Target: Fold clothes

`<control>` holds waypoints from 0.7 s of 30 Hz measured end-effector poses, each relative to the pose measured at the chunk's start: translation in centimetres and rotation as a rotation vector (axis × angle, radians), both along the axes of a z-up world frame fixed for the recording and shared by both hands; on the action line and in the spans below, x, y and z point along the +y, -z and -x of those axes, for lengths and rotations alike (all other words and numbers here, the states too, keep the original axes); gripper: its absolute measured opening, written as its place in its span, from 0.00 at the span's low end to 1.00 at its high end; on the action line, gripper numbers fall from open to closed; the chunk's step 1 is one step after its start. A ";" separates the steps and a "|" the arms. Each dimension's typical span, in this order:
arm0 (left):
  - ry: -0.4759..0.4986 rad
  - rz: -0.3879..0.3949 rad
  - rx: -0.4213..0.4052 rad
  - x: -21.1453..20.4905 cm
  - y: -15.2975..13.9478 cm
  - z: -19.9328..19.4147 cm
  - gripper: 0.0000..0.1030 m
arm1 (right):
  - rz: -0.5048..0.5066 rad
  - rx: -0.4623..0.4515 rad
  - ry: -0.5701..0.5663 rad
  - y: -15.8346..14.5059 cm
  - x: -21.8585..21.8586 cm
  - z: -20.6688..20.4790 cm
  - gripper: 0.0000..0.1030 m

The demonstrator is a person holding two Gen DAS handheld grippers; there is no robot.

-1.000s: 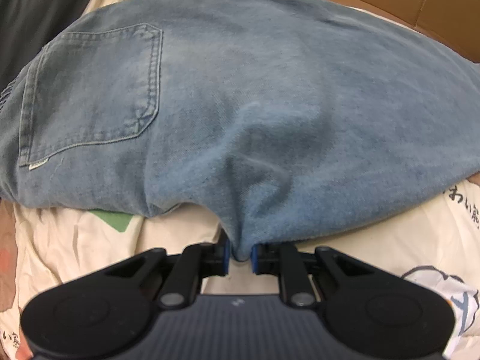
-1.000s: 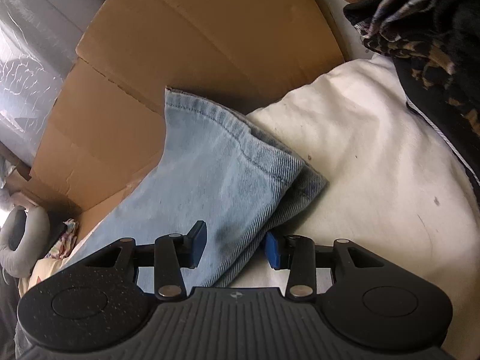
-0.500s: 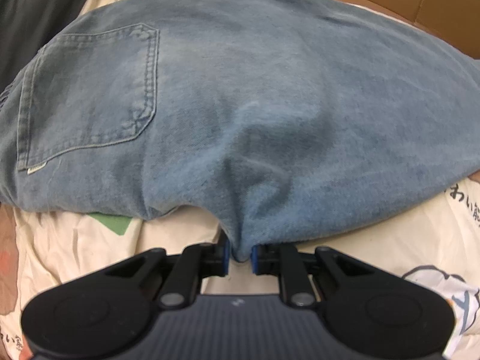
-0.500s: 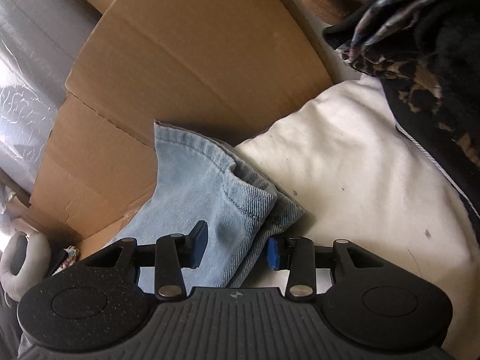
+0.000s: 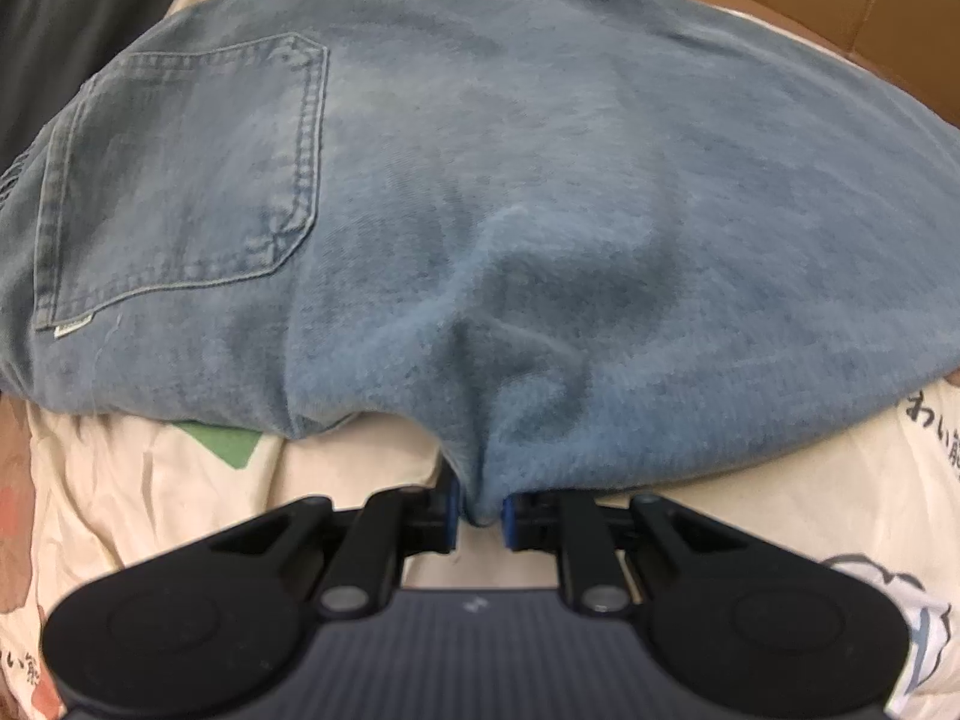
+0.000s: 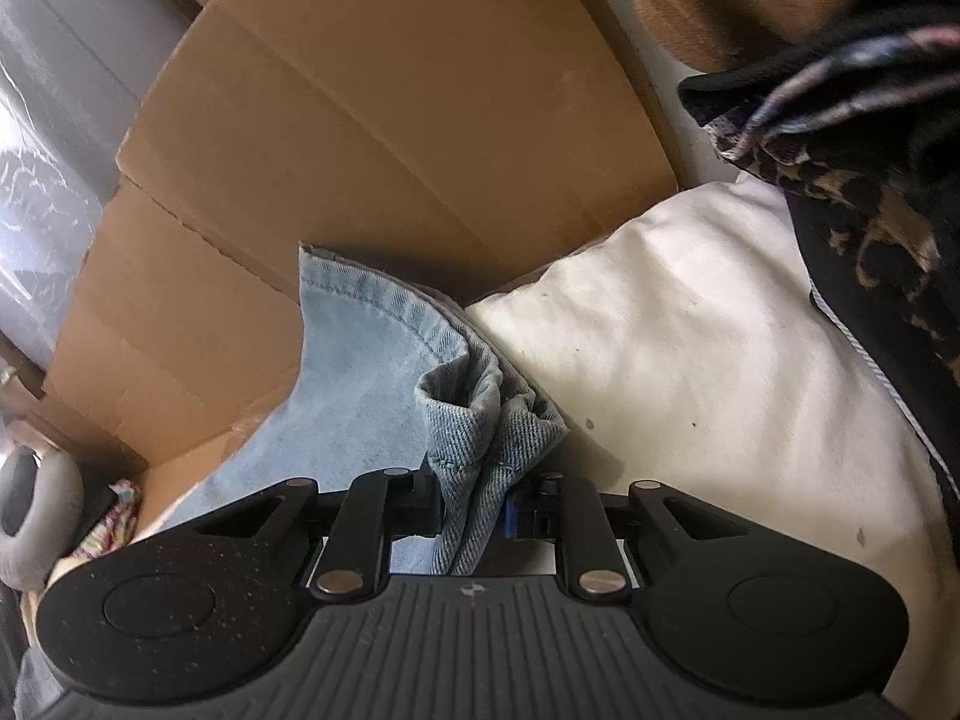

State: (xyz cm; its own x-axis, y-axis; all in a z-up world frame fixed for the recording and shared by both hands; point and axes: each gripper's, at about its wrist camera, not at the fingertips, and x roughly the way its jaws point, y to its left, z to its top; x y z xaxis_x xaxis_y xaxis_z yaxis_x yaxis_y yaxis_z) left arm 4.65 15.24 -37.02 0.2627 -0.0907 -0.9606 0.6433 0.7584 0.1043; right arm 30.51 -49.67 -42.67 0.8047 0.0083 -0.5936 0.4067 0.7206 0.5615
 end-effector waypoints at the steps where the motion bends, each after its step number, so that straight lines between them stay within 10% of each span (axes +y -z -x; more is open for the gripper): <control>1: 0.001 -0.007 0.003 -0.1 0.0 -0.1 0.14 | 0.004 0.010 -0.002 -0.1 0.1 -0.1 0.17; 21: 0.062 -0.010 0.074 0.5 -2.5 -1.3 0.10 | 0.045 0.143 -0.125 -3.9 -0.2 -2.8 0.07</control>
